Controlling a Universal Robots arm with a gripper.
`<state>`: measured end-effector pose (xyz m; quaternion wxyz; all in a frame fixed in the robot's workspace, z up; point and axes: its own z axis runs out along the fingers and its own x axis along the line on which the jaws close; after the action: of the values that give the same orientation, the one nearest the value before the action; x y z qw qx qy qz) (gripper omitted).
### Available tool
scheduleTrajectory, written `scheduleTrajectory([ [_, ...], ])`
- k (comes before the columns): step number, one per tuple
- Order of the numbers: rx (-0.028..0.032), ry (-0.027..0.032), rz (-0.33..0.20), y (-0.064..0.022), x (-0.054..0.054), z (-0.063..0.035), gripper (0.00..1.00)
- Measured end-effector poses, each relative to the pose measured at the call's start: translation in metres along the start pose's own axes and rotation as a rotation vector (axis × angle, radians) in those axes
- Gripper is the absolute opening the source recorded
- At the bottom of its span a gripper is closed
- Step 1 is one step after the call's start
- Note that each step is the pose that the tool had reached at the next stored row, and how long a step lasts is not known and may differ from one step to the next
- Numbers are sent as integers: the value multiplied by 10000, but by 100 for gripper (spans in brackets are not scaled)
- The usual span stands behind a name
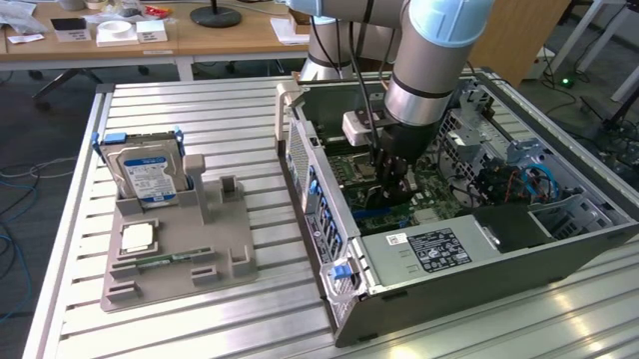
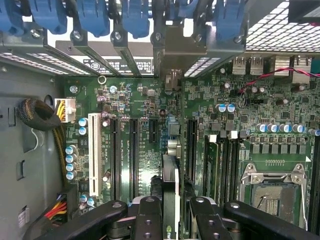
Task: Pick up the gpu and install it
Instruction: 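Insert the gpu into the slot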
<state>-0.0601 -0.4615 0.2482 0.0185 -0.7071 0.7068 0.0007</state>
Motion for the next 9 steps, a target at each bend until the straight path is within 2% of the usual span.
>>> scheduleTrajectory([
  [9, 6, 1, 4, 24, 0, -1, 26],
])
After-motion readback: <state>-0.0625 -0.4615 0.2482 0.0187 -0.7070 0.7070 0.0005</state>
